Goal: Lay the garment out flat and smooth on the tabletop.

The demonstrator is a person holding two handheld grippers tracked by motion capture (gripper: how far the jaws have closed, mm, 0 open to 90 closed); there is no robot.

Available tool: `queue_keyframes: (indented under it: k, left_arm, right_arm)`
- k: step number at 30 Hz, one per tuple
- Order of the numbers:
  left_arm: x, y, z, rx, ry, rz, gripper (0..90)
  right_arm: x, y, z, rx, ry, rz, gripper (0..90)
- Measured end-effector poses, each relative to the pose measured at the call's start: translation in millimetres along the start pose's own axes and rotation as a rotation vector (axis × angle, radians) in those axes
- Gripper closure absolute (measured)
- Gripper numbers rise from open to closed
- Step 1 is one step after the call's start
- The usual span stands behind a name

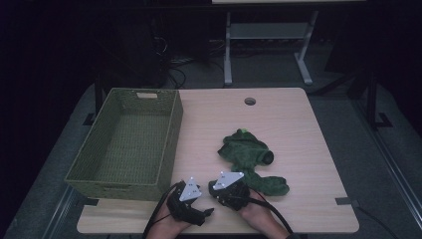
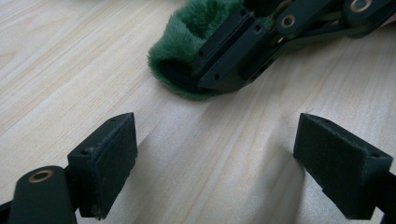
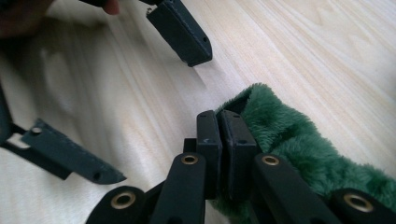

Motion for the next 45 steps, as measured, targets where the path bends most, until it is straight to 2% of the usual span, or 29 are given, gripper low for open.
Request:
queue_keyframes:
  k: [2, 8, 13, 20, 30, 36, 39, 45]
  left_arm:
    - [0.5, -0.5, -0.1, -0.005, -0.008, 0.0, 13.0]
    - [-0.2, 0.3, 0.0, 0.005, 0.003, 0.002, 13.0]
    - [-0.2, 0.5, -0.1, 0.008, 0.003, 0.0, 13.0]
    - [-0.2, 0.3, 0.1, 0.007, 0.001, 0.0, 13.0]
    - [-0.3, 0.0, 0.2, 0.004, 0.0, 0.0, 13.0]
    - [-0.2, 0.0, 0.2, 0.004, -0.004, 0.0, 13.1]
    - [-0.3, 0.0, 0.3, 0.004, -0.004, 0.0, 13.1]
    - [-0.4, 0.1, 0.3, 0.006, -0.002, 0.001, 13.0]
  right_arm:
    - [3.7, 1.3, 1.9, -0.026, 0.008, 0.024, 86.3]
    - [21.5, 8.4, 10.5, -0.067, 0.085, 0.042, 86.0]
    - [43.0, 19.8, 16.9, -0.099, 0.156, 0.041, 86.0]
    - [68.8, 35.7, 15.4, -0.125, 0.206, 0.005, 85.8]
    - [98.6, 57.8, 1.5, -0.173, 0.225, -0.068, 85.6]
    - [105.7, 70.0, -16.2, -0.22, 0.186, -0.115, 84.3]
    - [107.0, 75.9, -24.9, -0.248, 0.146, -0.141, 82.5]
    - [119.0, 85.3, -29.2, -0.25, 0.147, -0.205, 81.2]
Point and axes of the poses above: each handheld gripper's, and its own axes: x roughly backward along the jaws, z roughly out of its top, y roughly to its right, the point moved 3 cm from there along -x, roughly forward along the jaws, and after that the axes turned 15 degrees about y, right-handed, at the moved point
